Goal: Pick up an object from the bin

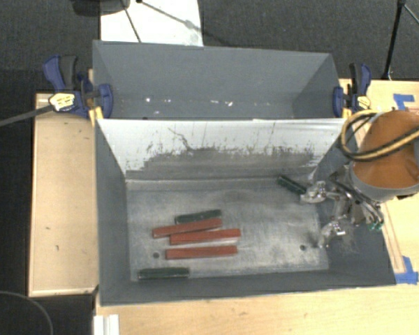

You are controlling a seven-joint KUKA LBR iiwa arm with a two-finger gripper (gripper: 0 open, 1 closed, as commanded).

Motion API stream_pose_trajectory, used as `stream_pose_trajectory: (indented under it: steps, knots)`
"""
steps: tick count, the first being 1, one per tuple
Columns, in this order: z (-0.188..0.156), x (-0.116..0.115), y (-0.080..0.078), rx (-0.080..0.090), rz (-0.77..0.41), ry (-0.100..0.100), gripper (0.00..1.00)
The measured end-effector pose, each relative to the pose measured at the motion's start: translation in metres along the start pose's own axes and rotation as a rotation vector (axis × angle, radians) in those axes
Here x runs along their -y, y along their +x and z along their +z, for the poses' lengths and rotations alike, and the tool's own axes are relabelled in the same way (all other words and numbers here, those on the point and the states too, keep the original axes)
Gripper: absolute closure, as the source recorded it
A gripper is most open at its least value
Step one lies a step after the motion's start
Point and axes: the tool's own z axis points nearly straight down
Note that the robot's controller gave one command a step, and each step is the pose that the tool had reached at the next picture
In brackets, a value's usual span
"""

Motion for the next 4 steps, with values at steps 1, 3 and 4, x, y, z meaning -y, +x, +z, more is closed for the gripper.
stream_pose_trajectory:
  steps: [1, 3, 4]
  knots:
    - [0.000, 0.000, 0.000, 0.000, -0.002, 0.000, 0.00]
    - [-0.040, 0.006, -0.045, 0.004, 0.180, 0.001, 0.00]
    - [-0.002, -0.010, -0.047, 0.002, 0.142, 0.001, 1.00]
